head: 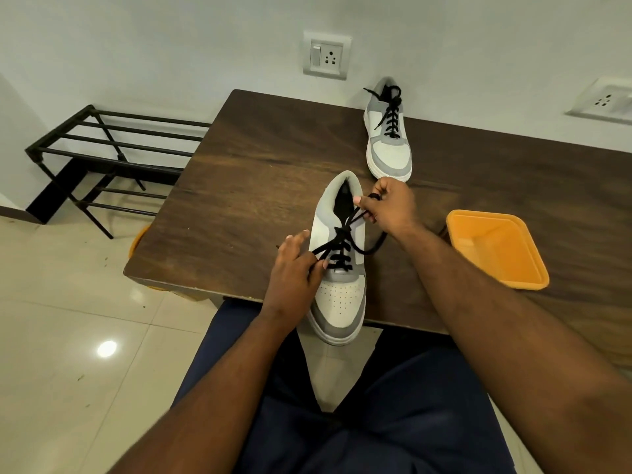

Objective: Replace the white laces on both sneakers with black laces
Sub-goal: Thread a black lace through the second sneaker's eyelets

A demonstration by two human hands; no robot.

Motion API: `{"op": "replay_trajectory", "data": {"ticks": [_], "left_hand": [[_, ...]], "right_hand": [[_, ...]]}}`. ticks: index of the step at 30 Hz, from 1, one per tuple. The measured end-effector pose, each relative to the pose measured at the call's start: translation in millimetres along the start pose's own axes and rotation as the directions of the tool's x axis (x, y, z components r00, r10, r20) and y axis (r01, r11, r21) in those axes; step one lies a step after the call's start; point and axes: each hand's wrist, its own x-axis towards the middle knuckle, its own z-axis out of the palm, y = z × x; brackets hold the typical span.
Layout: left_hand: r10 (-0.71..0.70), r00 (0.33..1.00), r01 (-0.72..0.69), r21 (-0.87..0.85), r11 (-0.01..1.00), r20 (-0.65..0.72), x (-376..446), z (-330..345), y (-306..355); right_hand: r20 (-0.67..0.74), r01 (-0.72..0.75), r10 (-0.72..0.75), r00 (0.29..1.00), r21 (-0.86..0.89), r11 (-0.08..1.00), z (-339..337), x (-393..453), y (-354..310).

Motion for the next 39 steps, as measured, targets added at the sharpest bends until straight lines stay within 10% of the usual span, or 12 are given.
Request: {"op": "replay_trajectory", "data": {"ticks": [13,21,28,32,39], "left_hand": [[0.041,0.994,-0.046,0.045,0.998,0.102,-8.3,-5.9,-10.7],[0.023,0.999,-0.019,0.112,0.994,-0.036,-20.9,-1.3,-12.2],[-0.224,0.884,0.074,-0.350,0.934,-0.411,-26.5,2.1,21.2],[-0.417,0.857,0.078,-0.723,0.687,-0.304,-24.0,-2.7,51.0],[-0.138,0.971,-0.020,-0.639,0.769,-0.197,-18.9,-3.4,58.4]], "right_hand": [[-0.217,-0.136,0.207,0.954,0.304,0.943,16.7,3.3,15.7],[-0.071,-0.153,0.189,0.979,0.350,0.924,3.9,-37.3,30.0],[0.142,-0.204,0.153,0.978,0.496,0.844,-21.4,-59.4,31.0],[0.226,-0.245,0.143,0.963,0.524,0.816,-27.9,-51.2,9.3],[0.148,-0.303,0.288,0.946,0.721,0.624,-8.8,-28.2,-22.8]]}}
